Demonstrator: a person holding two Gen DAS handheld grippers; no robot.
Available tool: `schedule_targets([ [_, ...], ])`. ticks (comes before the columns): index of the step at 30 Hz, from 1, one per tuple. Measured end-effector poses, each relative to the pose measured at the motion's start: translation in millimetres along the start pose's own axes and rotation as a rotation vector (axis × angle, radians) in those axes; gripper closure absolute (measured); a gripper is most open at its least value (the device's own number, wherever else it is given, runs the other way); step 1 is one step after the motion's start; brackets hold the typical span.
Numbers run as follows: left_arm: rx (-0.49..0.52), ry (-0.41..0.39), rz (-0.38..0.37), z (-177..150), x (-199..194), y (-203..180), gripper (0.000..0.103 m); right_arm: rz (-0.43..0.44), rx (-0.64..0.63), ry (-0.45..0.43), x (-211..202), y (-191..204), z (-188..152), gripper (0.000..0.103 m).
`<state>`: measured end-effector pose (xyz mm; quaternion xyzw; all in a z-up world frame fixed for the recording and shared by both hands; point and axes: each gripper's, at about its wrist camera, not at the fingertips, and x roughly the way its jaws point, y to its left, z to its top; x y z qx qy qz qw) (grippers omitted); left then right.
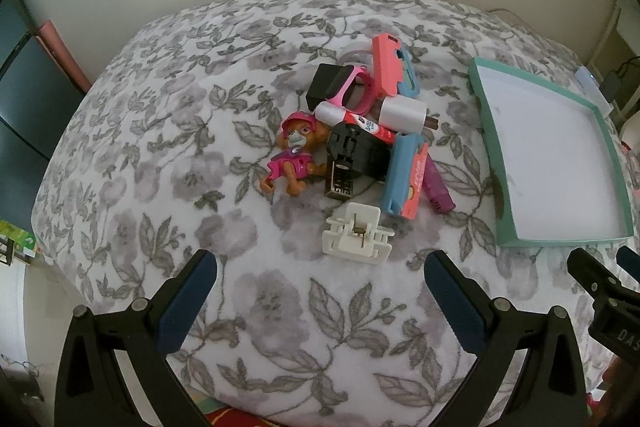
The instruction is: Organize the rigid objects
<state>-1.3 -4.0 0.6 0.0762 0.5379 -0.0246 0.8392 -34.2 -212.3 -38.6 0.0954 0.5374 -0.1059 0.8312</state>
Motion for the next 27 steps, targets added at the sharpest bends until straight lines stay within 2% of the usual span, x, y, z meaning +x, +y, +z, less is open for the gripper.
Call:
schedule_targets([
  [27, -0.011, 0.014, 0.013, -1.6, 2.6, 0.7, 0.0, -0.001, -0.001, 0.001, 3.1, -0.2, -1.0, 0.0],
])
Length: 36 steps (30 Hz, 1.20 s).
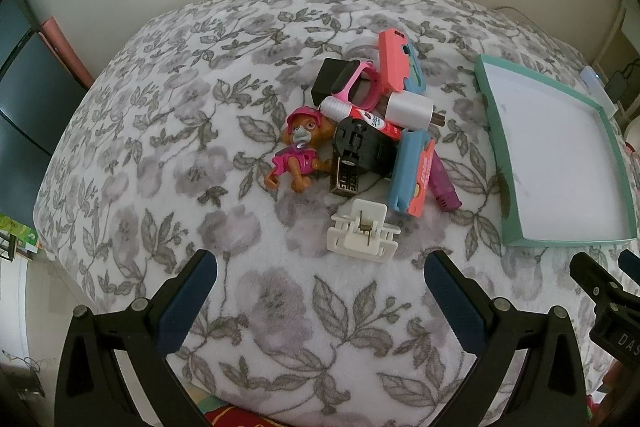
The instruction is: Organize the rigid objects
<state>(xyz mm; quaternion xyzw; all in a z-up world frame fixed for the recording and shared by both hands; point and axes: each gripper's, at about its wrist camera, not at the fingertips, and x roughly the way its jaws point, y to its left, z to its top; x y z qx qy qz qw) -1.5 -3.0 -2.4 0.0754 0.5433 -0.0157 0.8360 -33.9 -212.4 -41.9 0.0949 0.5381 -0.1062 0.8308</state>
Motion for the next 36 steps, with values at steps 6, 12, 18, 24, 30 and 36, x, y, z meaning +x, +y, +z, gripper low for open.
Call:
schedule_targets([
  [6, 0.0, -0.001, 0.001, 0, 0, 0, 0.0, 0.0, 0.0, 0.002, 1, 0, 0, 0.0],
  [12, 0.0, 0.0, 0.001, 0, 0, 0, 0.0, 0.001, 0.001, 0.005, 1, 1, -1, 0.0],
  [18, 0.001, 0.0, 0.002, 0, 0, 0, 0.0, 0.001, 0.002, 0.008, 2, 1, -1, 0.0],
  [24, 0.004, 0.002, 0.002, 0, 1, 2, 0.0, 0.001, 0.0, 0.011, 2, 1, 3, 0.0],
  [30, 0.003, 0.013, 0.0, 2, 3, 1, 0.0, 0.008, 0.0, 0.011, 4, 3, 1, 0.0],
  [36, 0.005, 0.021, 0.025, 7, 9, 0, 0.0, 0.08, -0.033, -0.036, -3, 16, 13, 0.0],
])
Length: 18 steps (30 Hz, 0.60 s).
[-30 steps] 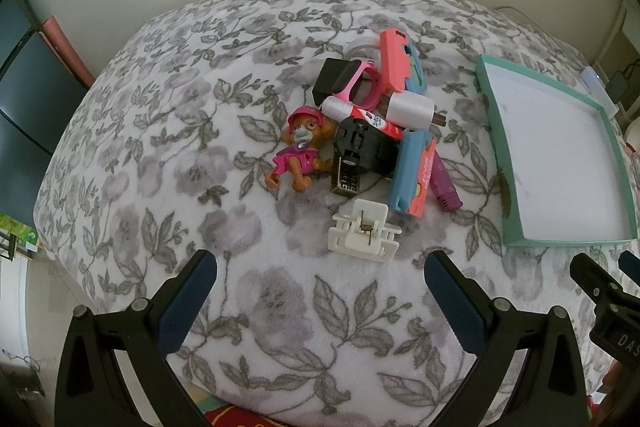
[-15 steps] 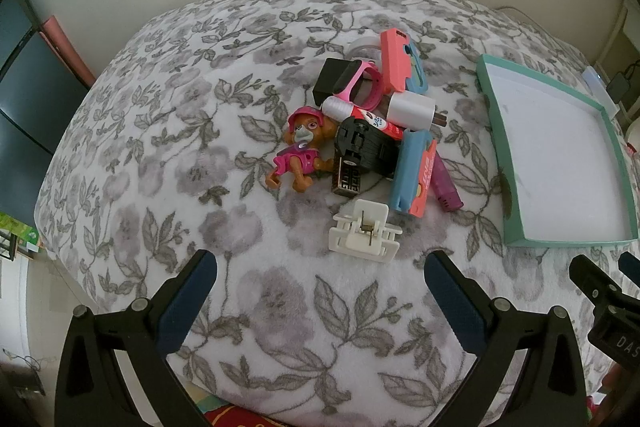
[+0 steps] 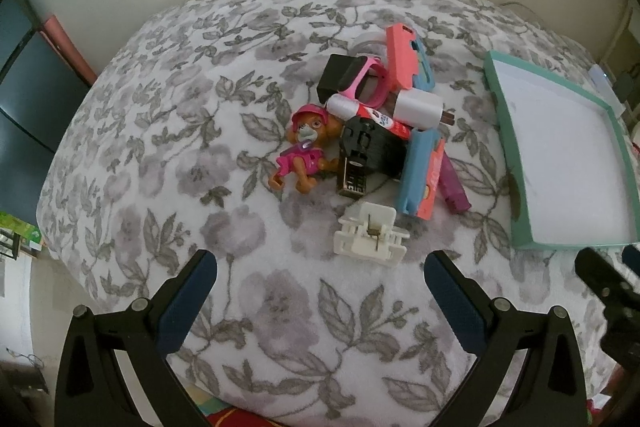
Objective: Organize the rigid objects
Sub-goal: 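Grasp the white hair clip with the left tool while the right tool grasps the blue-orange case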
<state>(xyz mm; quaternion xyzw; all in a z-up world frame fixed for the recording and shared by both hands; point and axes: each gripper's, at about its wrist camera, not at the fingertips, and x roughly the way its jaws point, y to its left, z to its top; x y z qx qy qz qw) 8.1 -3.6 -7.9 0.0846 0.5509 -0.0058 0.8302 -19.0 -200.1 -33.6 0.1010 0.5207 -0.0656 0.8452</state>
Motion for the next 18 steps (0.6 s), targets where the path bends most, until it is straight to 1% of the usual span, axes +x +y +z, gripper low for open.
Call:
schedule_targets([
  [1, 0.007, 0.004, 0.001, 1, 3, 0, 0.0, 0.014, -0.005, -0.053, -2, 3, 3, 0.0],
  [2, 0.009, 0.008, 0.0, 2, 5, 0, 0.0, 0.006, -0.01, -0.059, -2, 5, 5, 0.0],
  [4, 0.004, 0.025, -0.001, 4, 12, 1, 0.0, 0.029, 0.008, -0.057, 2, 4, 9, 0.0],
  [5, 0.002, 0.037, -0.003, 5, 15, 2, 0.0, 0.025, 0.0, -0.101, 4, 7, 14, 0.0],
  [6, 0.0, 0.047, -0.008, 5, 18, 2, 0.0, 0.002, -0.019, -0.117, 8, 10, 17, 0.0],
  [7, 0.002, 0.058, -0.017, 5, 22, 1, 0.001, 0.006, -0.02, -0.106, 10, 12, 20, 0.0],
  [8, 0.008, 0.065, -0.024, 5, 24, -1, 0.001, -0.012, -0.037, -0.066, 16, 14, 25, 0.0],
  [10, 0.019, 0.075, -0.037, 6, 28, -3, 0.004, -0.009, -0.056, -0.038, 19, 19, 28, 0.0],
  [11, 0.024, 0.079, -0.042, 6, 30, -4, 0.009, -0.021, -0.076, -0.04, 21, 23, 30, 0.0],
  [12, 0.026, 0.085, -0.049, 6, 32, -5, 0.012, -0.013, -0.087, -0.039, 23, 27, 33, 0.0],
  [15, 0.037, 0.105, -0.069, 6, 37, -9, 0.013, 0.056, -0.084, -0.037, 26, 37, 39, 0.0],
  [16, 0.042, 0.108, -0.074, 6, 38, -11, 0.013, 0.086, -0.087, -0.068, 28, 41, 40, 0.0],
  [18, 0.049, 0.108, -0.075, 7, 40, -12, 0.013, 0.115, -0.097, -0.063, 34, 50, 44, 0.0],
])
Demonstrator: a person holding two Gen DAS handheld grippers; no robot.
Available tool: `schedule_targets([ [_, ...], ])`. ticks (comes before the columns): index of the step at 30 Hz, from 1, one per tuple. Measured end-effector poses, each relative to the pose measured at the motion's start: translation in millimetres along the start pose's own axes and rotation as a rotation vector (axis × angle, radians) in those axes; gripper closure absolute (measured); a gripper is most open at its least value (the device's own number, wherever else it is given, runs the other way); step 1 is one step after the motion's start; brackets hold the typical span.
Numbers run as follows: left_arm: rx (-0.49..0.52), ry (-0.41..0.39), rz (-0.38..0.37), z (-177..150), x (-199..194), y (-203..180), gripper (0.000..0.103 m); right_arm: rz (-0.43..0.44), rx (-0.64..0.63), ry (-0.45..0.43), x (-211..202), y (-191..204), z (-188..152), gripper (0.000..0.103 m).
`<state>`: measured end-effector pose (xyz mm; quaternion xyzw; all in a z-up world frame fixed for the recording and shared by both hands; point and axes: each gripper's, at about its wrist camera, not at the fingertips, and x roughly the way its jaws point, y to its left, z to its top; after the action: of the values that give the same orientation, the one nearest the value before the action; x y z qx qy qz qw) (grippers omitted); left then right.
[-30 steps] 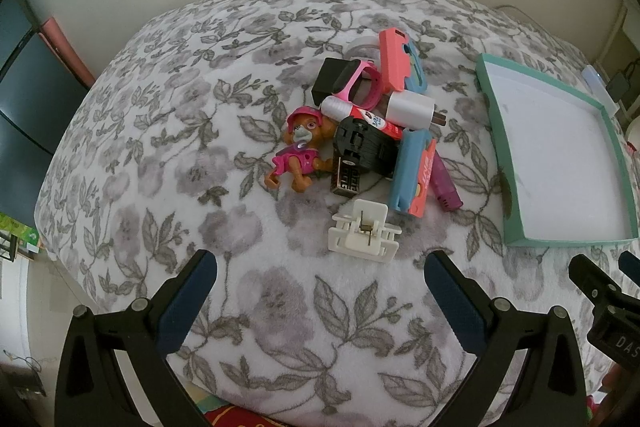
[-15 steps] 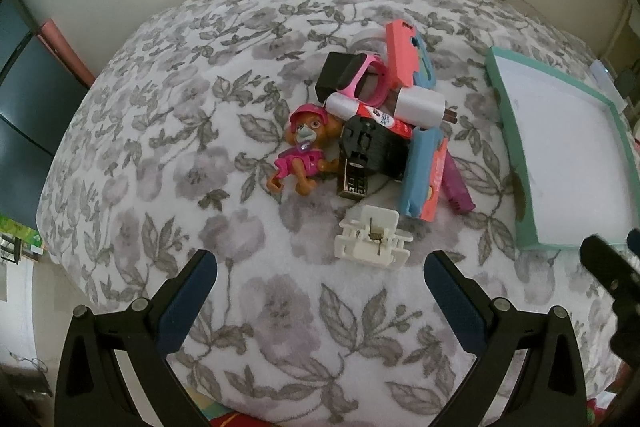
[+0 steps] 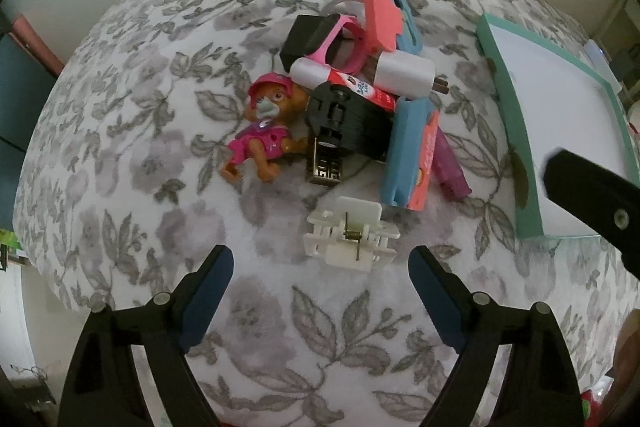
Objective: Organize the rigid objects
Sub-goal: 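Grasp the white hair clip with the left tool while the right tool grasps the blue-orange case, then lift the white clip with the left tool while the right tool lifts the blue case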
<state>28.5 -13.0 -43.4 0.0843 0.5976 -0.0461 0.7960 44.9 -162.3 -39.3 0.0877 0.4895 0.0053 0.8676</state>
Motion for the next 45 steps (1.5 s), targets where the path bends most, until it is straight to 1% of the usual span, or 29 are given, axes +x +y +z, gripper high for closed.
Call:
schedule_targets([
  [2, 0.004, 0.001, 0.004, 2, 2, 0, 0.013, 0.033, -0.006, 0.006, 6, 5, 3, 0.002],
  [3, 0.006, 0.005, 0.005, 3, 3, 0, 0.014, 0.039, -0.008, 0.012, 10, 8, 4, 0.005],
  [6, 0.001, 0.018, -0.017, 3, 7, 3, 0.018, 0.065, -0.008, 0.04, 24, 12, 8, 0.007],
  [7, 0.003, 0.023, -0.026, 4, 9, 3, 0.019, 0.089, 0.0, 0.051, 28, 14, 9, 0.008],
  [9, 0.008, 0.026, -0.037, 4, 11, 2, 0.021, 0.105, -0.001, 0.066, 38, 18, 11, 0.012],
  [11, 0.014, 0.021, -0.048, 5, 11, 1, 0.021, 0.127, 0.006, 0.076, 44, 20, 13, 0.012],
  [12, 0.015, 0.018, -0.051, 6, 12, 1, 0.022, 0.139, 0.008, 0.079, 46, 22, 14, 0.014],
  [13, 0.017, 0.015, -0.052, 6, 12, 0, 0.022, 0.152, 0.01, 0.084, 50, 23, 15, 0.017],
  [14, 0.018, 0.013, -0.052, 7, 12, 0, 0.025, 0.173, 0.018, 0.095, 53, 25, 17, 0.021],
  [16, 0.017, 0.015, -0.058, 8, 14, 0, 0.029, 0.19, 0.022, 0.104, 62, 29, 18, 0.023],
  [17, 0.018, 0.017, -0.062, 8, 15, 0, 0.03, 0.209, 0.028, 0.111, 60, 28, 19, 0.026],
  [18, 0.018, 0.018, -0.065, 8, 16, 0, 0.032, 0.213, 0.027, 0.114, 63, 30, 20, 0.031],
  [20, 0.018, 0.017, -0.071, 8, 17, 0, 0.033, 0.236, 0.033, 0.128, 67, 32, 21, 0.039],
  [21, 0.019, 0.016, -0.073, 10, 19, 1, 0.034, 0.246, 0.038, 0.134, 69, 33, 21, 0.042],
  [22, 0.021, 0.016, -0.072, 10, 21, 0, 0.035, 0.254, 0.04, 0.138, 73, 35, 21, 0.043],
  [23, 0.025, 0.018, -0.073, 10, 21, 0, 0.038, 0.264, 0.043, 0.142, 74, 36, 22, 0.045],
  [24, 0.028, 0.021, -0.075, 10, 22, -1, 0.043, 0.265, 0.043, 0.14, 75, 37, 22, 0.046],
  [26, 0.029, 0.031, -0.088, 10, 26, -1, 0.051, 0.254, 0.033, 0.13, 77, 41, 24, 0.047],
  [29, 0.021, 0.033, -0.093, 11, 30, -1, 0.051, 0.245, 0.019, 0.119, 77, 43, 24, 0.049],
  [31, 0.018, 0.031, -0.096, 12, 32, -1, 0.051, 0.264, 0.013, 0.118, 77, 44, 23, 0.059],
  [32, 0.017, 0.03, -0.099, 12, 33, -1, 0.051, 0.272, 0.019, 0.126, 78, 44, 23, 0.06],
  [39, 0.008, 0.026, -0.104, 10, 33, 0, 0.051, 0.273, -0.001, 0.121, 76, 43, 19, 0.061],
  [43, -0.024, 0.028, -0.094, 9, 33, 8, 0.051, 0.289, 0.013, 0.136, 72, 34, 16, 0.062],
  [44, -0.032, 0.028, -0.086, 9, 33, 10, 0.051, 0.294, 0.017, 0.139, 71, 31, 15, 0.063],
  [45, -0.041, 0.028, -0.076, 9, 34, 13, 0.051, 0.304, 0.024, 0.143, 70, 29, 15, 0.066],
])
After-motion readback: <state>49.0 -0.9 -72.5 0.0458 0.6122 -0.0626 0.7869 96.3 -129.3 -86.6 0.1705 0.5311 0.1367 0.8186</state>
